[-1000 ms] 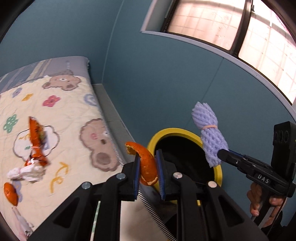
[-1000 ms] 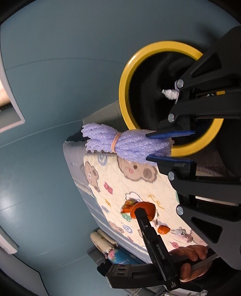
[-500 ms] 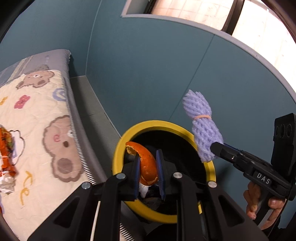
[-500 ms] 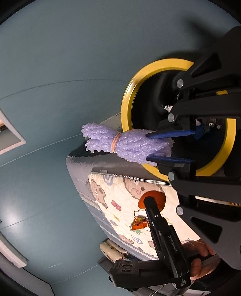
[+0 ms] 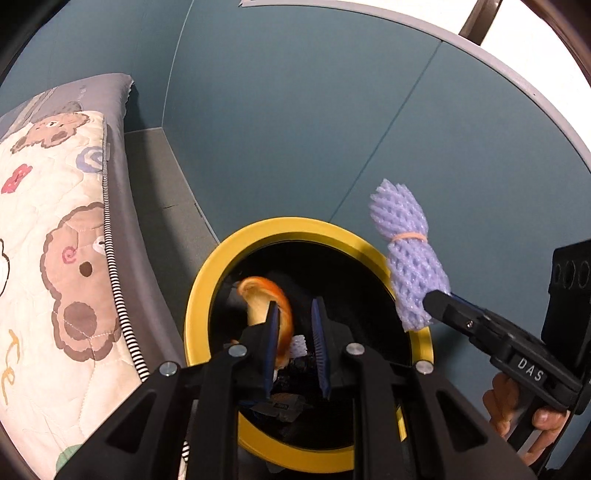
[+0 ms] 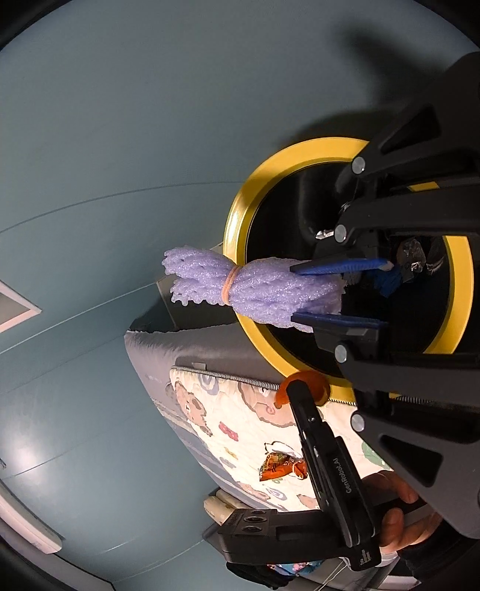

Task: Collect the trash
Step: 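Carry the orange peel and foam net to the yellow bin and release both, then move both open tools back over the remaining items on the bed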

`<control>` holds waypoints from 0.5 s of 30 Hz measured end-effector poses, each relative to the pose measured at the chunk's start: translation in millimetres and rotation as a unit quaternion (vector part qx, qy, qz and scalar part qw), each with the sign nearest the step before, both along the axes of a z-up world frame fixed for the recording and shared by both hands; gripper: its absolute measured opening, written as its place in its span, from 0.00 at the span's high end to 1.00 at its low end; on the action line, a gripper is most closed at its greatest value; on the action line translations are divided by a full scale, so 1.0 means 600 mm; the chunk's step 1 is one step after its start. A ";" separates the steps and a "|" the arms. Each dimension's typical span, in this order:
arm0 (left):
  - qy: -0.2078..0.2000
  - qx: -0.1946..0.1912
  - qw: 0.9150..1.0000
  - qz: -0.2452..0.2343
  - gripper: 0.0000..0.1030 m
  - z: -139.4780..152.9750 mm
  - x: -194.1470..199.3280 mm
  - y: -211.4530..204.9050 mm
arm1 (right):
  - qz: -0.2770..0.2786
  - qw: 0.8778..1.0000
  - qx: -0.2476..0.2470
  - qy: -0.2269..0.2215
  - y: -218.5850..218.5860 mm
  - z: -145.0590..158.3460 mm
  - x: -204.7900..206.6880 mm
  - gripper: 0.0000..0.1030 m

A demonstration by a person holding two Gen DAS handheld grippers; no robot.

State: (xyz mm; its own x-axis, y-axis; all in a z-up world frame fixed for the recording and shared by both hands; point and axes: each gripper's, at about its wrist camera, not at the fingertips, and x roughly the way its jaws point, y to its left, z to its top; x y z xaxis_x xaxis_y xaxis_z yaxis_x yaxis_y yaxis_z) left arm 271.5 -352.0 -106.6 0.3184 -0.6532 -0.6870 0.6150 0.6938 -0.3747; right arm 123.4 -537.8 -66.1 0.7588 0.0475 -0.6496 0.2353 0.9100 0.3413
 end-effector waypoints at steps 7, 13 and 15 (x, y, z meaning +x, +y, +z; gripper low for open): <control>-0.005 -0.012 1.000 0.016 0.54 0.012 -0.003 0.013 | -0.017 1.000 -0.006 0.006 0.000 -0.003 -0.004 0.67; -0.004 -0.013 0.999 0.048 0.29 0.018 0.002 0.051 | -0.025 1.000 -0.004 0.018 0.005 -0.008 -0.008 0.48; -0.001 -0.013 0.998 0.059 0.25 0.018 0.003 0.070 | -0.025 0.999 -0.004 0.022 0.010 -0.010 -0.009 0.42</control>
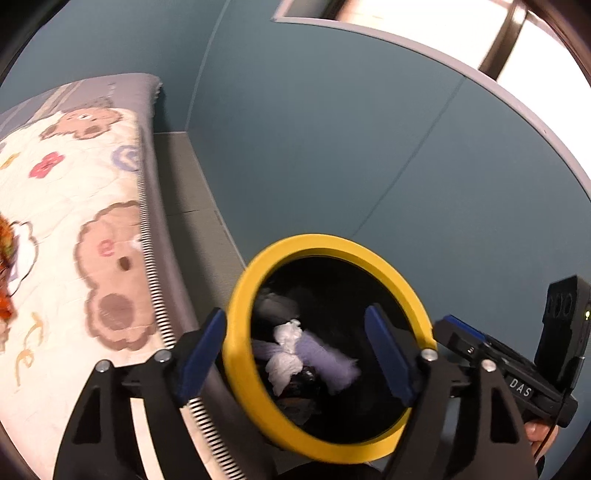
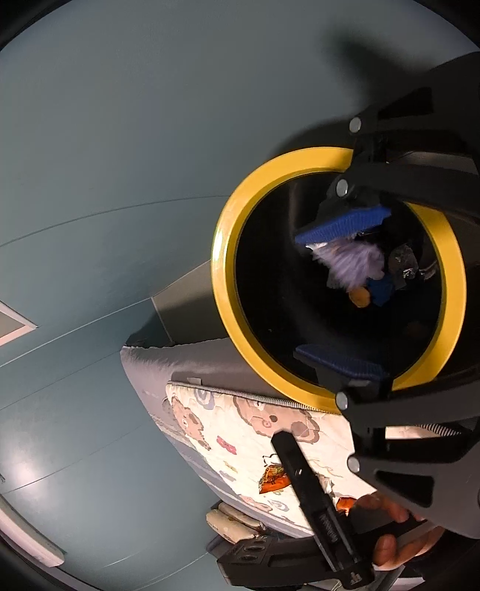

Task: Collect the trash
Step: 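Move both open tools back over the remaining items on the bed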

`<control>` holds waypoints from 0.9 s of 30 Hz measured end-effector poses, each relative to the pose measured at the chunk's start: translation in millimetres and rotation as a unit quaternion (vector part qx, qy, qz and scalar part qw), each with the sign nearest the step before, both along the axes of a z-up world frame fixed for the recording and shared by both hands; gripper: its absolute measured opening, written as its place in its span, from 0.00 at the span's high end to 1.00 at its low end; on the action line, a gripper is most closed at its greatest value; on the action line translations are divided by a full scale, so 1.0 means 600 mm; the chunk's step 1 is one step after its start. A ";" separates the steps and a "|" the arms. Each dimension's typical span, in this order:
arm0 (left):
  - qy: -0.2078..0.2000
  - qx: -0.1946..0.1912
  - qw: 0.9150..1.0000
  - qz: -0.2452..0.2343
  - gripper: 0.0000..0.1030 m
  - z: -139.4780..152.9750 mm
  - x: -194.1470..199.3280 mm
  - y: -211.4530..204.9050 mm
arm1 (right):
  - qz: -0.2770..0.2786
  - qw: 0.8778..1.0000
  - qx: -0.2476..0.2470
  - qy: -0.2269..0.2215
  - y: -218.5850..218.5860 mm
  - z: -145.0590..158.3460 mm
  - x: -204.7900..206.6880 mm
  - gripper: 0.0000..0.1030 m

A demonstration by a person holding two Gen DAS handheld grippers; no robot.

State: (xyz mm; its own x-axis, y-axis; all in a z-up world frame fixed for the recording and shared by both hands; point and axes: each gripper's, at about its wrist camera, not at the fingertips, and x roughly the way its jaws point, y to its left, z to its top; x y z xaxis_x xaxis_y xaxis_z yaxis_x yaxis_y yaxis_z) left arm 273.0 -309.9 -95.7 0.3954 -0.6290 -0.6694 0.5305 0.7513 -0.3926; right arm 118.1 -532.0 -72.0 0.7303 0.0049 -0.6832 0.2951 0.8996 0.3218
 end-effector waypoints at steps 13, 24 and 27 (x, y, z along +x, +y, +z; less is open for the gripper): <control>-0.009 0.025 0.996 0.088 0.19 0.003 0.000 0.193 | 0.081 0.997 -0.009 -0.014 0.117 0.034 0.020 0.33; -0.021 0.035 0.985 0.165 0.19 0.011 0.001 0.370 | 0.169 0.985 -0.026 -0.026 0.266 0.076 0.053 0.33; -0.020 0.036 0.982 0.183 0.19 0.008 -0.004 0.411 | 0.192 0.980 -0.037 -0.027 0.306 0.080 0.066 0.33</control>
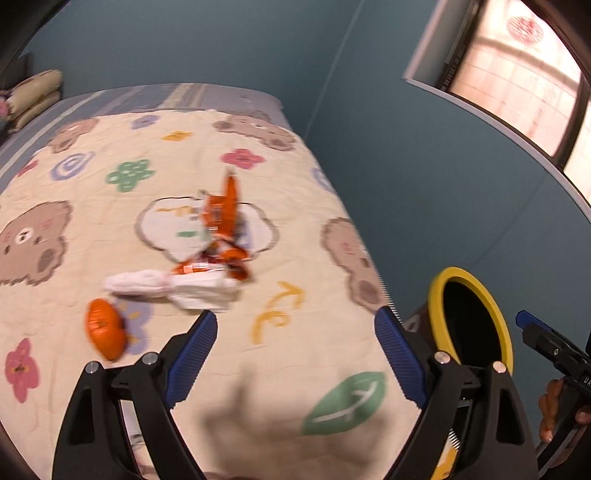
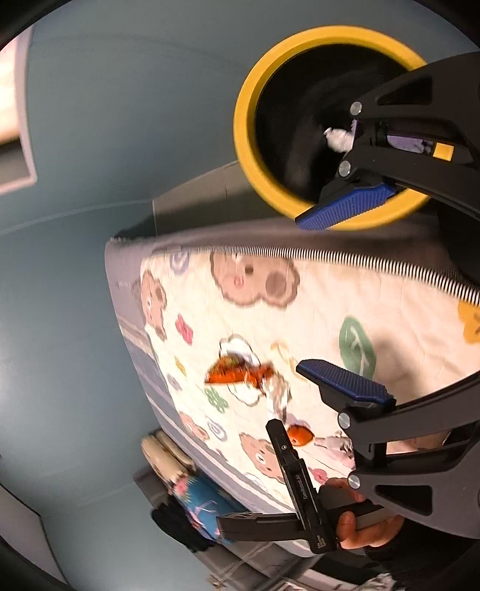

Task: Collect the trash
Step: 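Move both open tools back over the remaining items on the bed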

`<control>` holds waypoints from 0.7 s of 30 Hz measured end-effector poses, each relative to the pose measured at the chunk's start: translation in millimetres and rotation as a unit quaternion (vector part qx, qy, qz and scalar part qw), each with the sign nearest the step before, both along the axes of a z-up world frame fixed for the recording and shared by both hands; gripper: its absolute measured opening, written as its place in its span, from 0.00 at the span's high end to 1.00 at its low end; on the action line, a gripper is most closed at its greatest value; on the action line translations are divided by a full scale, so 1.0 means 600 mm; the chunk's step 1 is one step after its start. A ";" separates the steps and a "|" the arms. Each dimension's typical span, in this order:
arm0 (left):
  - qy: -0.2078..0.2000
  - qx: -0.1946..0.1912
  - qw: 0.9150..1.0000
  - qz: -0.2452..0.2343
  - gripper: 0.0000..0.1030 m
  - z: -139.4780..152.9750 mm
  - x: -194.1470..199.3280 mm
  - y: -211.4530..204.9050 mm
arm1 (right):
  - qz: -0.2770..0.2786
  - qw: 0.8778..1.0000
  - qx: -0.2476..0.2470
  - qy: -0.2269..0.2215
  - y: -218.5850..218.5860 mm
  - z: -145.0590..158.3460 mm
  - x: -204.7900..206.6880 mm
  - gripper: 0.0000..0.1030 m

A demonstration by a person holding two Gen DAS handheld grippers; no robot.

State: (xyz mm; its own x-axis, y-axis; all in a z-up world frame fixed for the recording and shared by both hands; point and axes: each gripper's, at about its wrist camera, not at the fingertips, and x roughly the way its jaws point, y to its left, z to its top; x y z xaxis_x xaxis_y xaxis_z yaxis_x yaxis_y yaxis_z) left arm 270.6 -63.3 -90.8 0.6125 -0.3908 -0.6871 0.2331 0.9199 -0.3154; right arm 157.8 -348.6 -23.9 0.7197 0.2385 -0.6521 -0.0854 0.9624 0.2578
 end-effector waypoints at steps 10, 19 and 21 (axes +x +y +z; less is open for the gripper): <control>0.015 0.004 0.998 0.055 0.19 -0.015 -0.043 0.151 | 0.074 0.997 -0.026 0.010 0.137 -0.004 0.072 0.33; 0.028 0.007 0.996 0.080 0.19 -0.047 -0.088 0.244 | 0.130 0.989 -0.060 0.021 0.259 -0.040 0.155 0.33; 0.034 0.007 0.996 0.083 0.19 -0.060 -0.095 0.254 | 0.137 0.988 -0.066 0.029 0.281 -0.058 0.174 0.33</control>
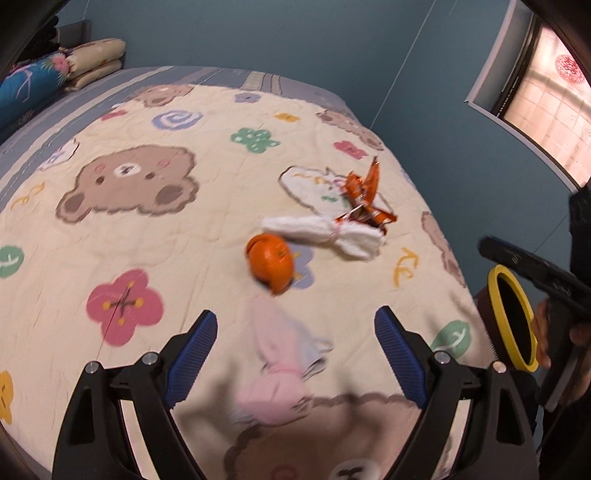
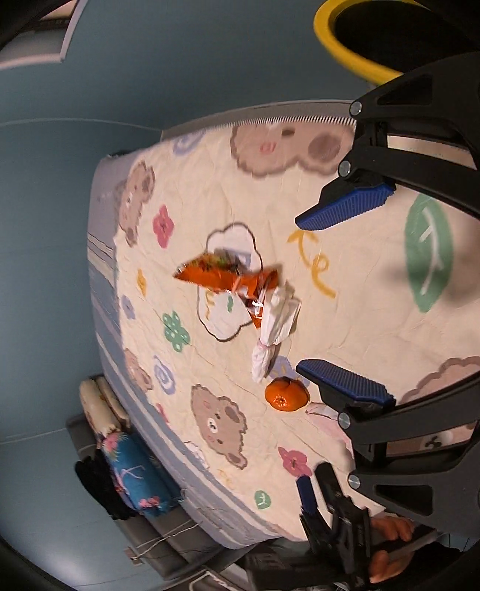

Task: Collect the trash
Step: 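Move both open tools back over the remaining items on the bed, then grasp the white tissue bundle with the right tool while the left tool grasps the pink cloth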

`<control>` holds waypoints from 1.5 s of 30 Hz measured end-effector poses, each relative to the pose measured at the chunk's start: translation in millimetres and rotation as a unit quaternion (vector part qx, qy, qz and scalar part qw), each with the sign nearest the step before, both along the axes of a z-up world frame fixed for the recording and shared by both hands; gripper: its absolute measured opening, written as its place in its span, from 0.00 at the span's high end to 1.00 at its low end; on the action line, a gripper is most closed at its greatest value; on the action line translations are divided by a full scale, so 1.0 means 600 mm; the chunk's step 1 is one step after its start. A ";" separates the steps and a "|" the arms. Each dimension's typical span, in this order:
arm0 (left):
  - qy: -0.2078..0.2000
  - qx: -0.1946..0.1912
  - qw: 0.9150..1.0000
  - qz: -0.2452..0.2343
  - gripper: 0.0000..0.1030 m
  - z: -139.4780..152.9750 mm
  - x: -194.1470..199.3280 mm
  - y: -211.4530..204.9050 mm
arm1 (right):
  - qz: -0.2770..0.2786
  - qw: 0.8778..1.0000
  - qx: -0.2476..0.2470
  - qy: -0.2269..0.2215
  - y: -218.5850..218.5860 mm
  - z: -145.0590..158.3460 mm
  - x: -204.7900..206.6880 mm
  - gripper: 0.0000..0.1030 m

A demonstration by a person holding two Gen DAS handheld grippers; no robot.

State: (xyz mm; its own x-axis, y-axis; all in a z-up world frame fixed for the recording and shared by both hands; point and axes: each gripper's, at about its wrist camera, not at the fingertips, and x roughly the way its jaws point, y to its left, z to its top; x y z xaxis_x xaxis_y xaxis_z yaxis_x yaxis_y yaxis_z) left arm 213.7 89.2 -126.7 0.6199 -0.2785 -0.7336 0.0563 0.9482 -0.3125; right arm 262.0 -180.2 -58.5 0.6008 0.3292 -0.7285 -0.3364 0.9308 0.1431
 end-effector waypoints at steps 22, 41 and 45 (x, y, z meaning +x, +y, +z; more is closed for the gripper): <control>0.042 -0.011 0.999 -0.009 0.26 -0.105 0.009 0.009 | 0.012 0.997 -0.043 0.067 0.125 -0.168 0.156 0.38; 0.043 0.042 0.997 -0.053 0.79 -0.115 0.007 -0.046 | 0.021 0.994 -0.041 0.096 0.139 -0.201 0.168 0.87; 0.044 0.031 0.997 -0.053 0.79 -0.108 0.000 -0.041 | 0.021 0.995 -0.031 0.092 0.138 -0.189 0.161 0.88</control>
State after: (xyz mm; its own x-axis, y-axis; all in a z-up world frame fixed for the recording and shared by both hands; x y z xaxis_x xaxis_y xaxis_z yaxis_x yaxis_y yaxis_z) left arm 214.0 64.5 -191.6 0.5222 -0.2920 -0.8013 0.1323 0.9559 -0.2622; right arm 358.8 -97.3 -171.6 0.4421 0.3030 -0.8442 -0.3494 0.9250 0.1490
